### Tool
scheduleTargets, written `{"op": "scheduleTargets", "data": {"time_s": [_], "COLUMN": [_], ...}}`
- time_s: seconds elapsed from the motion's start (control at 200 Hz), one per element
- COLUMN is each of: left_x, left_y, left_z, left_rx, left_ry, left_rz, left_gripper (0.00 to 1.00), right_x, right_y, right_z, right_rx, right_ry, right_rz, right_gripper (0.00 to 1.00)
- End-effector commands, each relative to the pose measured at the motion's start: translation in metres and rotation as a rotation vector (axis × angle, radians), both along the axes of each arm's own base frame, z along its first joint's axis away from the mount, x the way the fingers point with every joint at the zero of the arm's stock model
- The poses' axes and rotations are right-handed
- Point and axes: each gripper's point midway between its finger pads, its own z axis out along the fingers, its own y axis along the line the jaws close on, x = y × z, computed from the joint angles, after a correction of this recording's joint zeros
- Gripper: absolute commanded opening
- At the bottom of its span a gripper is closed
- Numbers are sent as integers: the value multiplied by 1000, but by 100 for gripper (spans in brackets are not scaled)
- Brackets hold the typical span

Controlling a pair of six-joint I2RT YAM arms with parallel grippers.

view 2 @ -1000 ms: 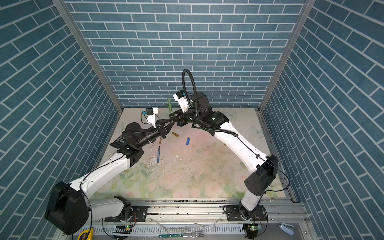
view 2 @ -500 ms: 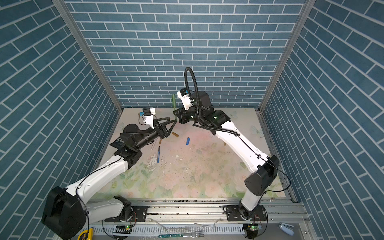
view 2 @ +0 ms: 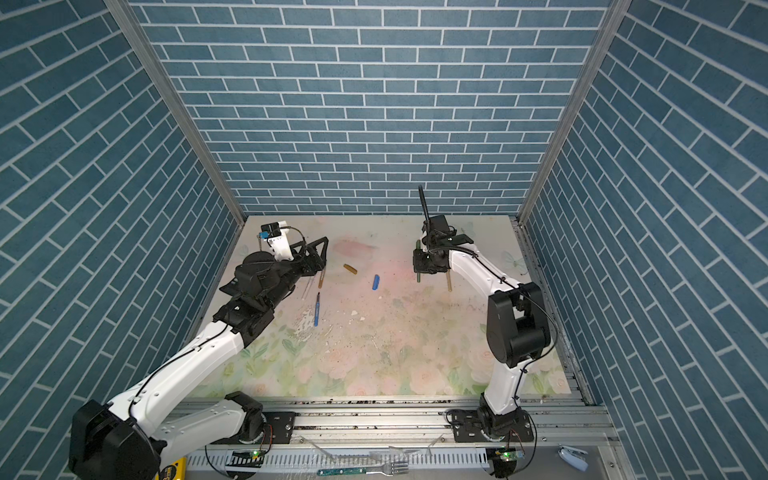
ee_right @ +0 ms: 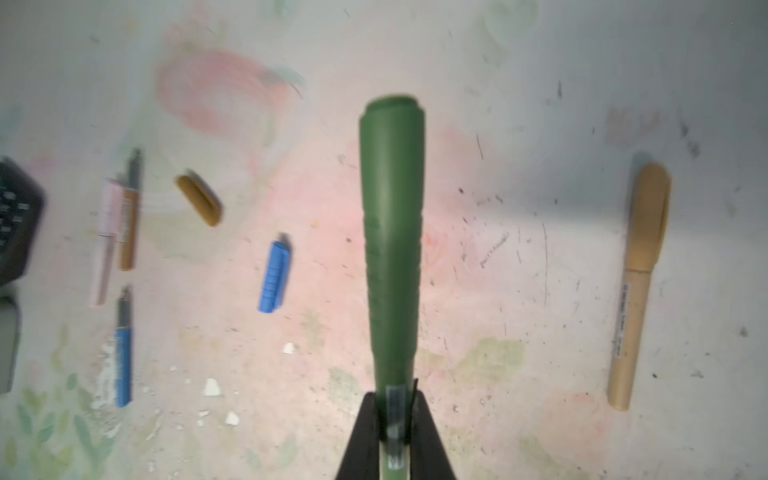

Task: Insert the pens into the pen caps
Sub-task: 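Lay the green pen down with right gripper while left moves to blue pen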

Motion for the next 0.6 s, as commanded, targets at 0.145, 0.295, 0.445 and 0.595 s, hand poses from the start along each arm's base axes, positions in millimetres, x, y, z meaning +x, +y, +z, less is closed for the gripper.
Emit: {"op": "scheduleTargets", "data": {"time_s": [0.145,0.295,0.445,0.595], "left_x": [4,4,5,5], "left_y": [4,3,-1,-3], "left_z": [6,8,6,5], "left_rx": [17,18,16,13], "left_ry": [-6,-15,-15,-11], "left_rz": [21,14,-5,-17], "left_gripper": [80,80,80,80], "right_x": [24,27,24,21], "right_y": [-12,-20,-27,-39], "right_z": [-50,-75,-89,-98], "right_rx": [-57,-122,-160,-223], "right_ry": [102,141,164,174], "right_rz": [-40,-57,-71,-97], "right_gripper": [9,13,21,35]}}
